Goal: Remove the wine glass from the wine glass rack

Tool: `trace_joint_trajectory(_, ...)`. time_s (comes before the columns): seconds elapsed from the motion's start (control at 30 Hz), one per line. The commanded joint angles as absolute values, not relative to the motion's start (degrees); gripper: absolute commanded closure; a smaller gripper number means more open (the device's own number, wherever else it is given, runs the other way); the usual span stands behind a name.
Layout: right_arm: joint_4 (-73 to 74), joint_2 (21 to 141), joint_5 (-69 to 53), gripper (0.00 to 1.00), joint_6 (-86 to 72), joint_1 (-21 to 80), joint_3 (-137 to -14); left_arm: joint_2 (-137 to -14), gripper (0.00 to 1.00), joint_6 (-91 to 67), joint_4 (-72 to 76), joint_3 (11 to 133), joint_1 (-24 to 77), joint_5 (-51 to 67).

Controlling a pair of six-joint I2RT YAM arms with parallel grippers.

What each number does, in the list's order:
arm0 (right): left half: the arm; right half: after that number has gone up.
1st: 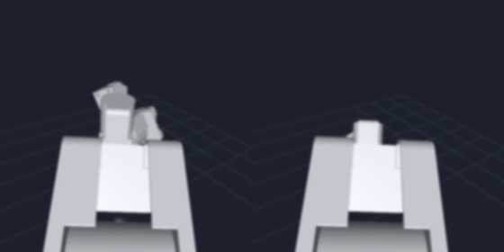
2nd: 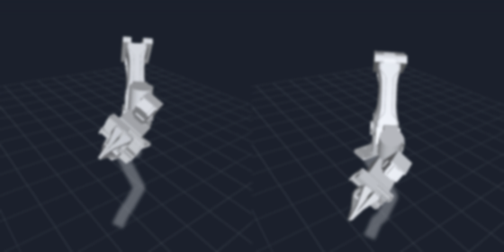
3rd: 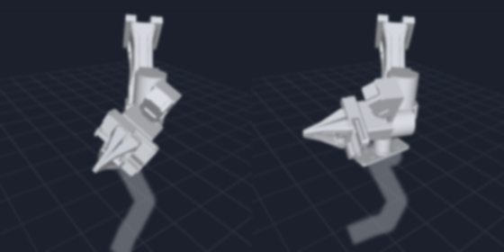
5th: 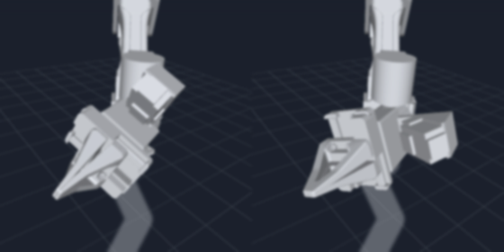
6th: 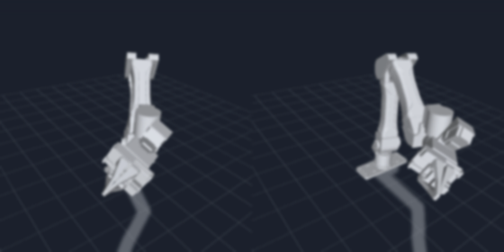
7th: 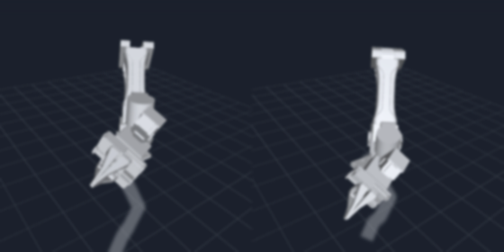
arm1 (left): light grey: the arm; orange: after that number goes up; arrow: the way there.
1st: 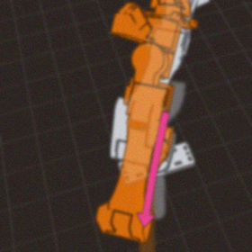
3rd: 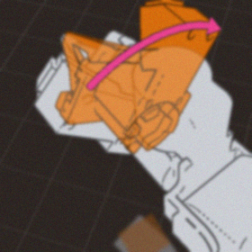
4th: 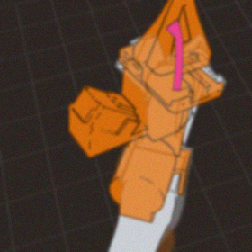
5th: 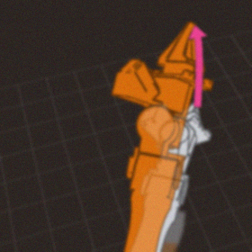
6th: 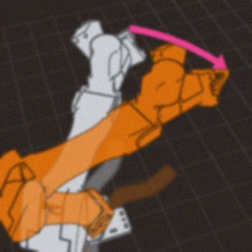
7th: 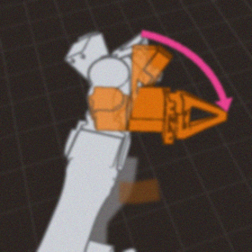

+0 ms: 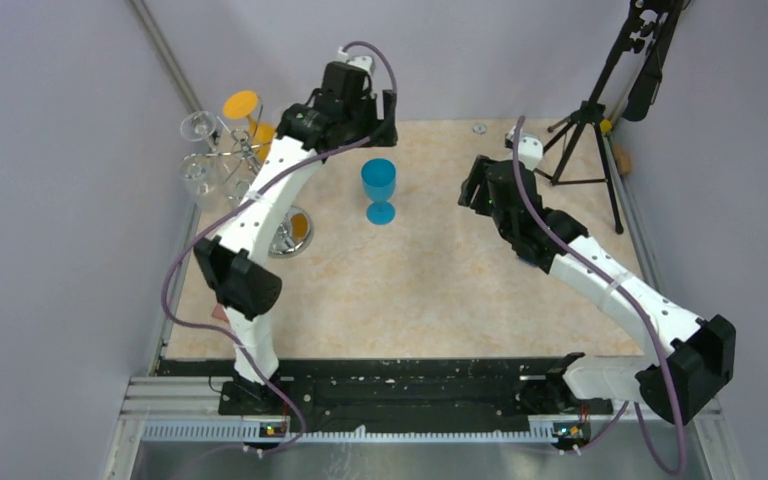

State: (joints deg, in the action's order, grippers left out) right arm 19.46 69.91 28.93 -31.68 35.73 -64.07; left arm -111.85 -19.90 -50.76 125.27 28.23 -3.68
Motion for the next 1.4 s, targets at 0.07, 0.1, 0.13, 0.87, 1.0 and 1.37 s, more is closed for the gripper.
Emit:
trace_joint_trajectory(0.07,16.8,71.9,26.6,0.40,-33.1,35.2,-67.3,-99.3,0.10,-20.9,-47.9,128.1,23.0,-0.6)
trace_joint_trajectory(0.1,16.9,72.2,26.6,0.40,-33.2,35.2,-67.3,-97.7,0.10,-22.2,-47.9,128.2,21.4,3.5)
trace_joint_trajectory(0.13,16.9,72.5,26.7,0.40,-33.3,35.2,-67.4,-95.5,0.10,-23.7,-47.7,128.2,19.5,7.1)
trace_joint_trajectory(0.87,15.8,76.4,22.1,0.41,-34.5,34.8,-68.0,-81.0,0.36,-49.9,-39.8,105.2,-2.3,20.7)
trace_joint_trajectory(1.0,16.0,75.7,22.8,0.41,-34.5,34.5,-67.2,-80.6,0.37,-55.0,-37.1,100.2,-2.2,16.3)
trace_joint_trajectory(1.37,15.5,73.9,24.4,0.41,-34.6,33.3,-65.3,-78.8,0.57,-64.1,-25.9,90.7,-2.1,9.7)
